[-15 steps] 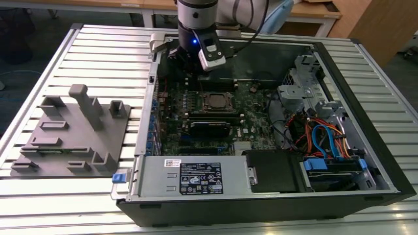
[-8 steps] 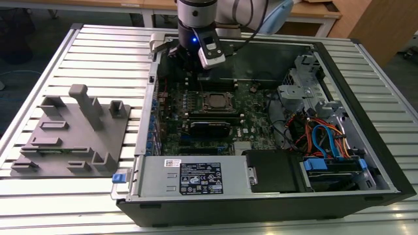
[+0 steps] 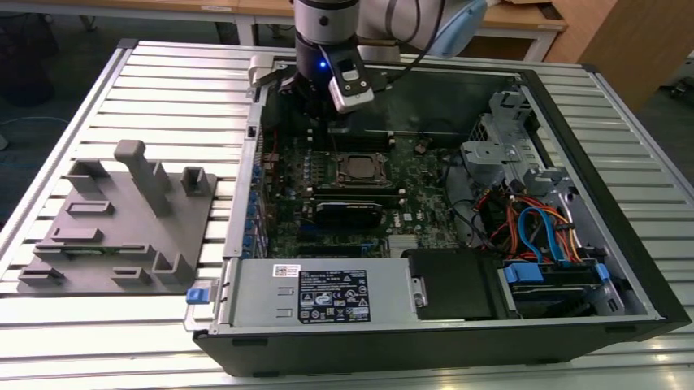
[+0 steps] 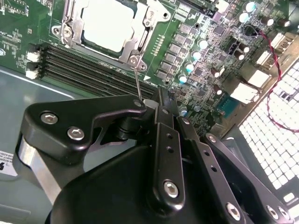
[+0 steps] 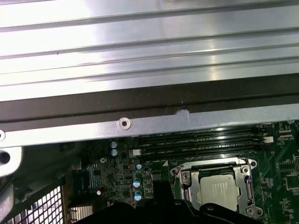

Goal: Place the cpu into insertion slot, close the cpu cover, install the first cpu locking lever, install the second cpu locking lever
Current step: 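Install the first cpu locking lever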

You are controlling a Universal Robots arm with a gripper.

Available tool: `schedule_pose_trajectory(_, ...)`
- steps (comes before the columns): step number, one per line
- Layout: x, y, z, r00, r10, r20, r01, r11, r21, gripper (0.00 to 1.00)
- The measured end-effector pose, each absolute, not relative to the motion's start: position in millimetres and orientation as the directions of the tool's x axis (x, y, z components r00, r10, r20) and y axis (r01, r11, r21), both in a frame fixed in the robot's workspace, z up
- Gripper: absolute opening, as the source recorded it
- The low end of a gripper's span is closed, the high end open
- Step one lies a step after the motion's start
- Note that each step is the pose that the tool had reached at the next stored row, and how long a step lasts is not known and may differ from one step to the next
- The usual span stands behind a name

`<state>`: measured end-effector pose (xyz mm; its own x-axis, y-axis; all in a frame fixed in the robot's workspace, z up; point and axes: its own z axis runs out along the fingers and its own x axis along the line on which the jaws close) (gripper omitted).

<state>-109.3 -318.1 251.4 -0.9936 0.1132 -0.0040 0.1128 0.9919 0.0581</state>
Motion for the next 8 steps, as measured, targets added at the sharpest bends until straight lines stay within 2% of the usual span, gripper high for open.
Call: schedule_pose_trajectory(8,-109.3,-316.8,252.2,-0.993,0.113,-0.014,0.112,0.992,0.06,0.1)
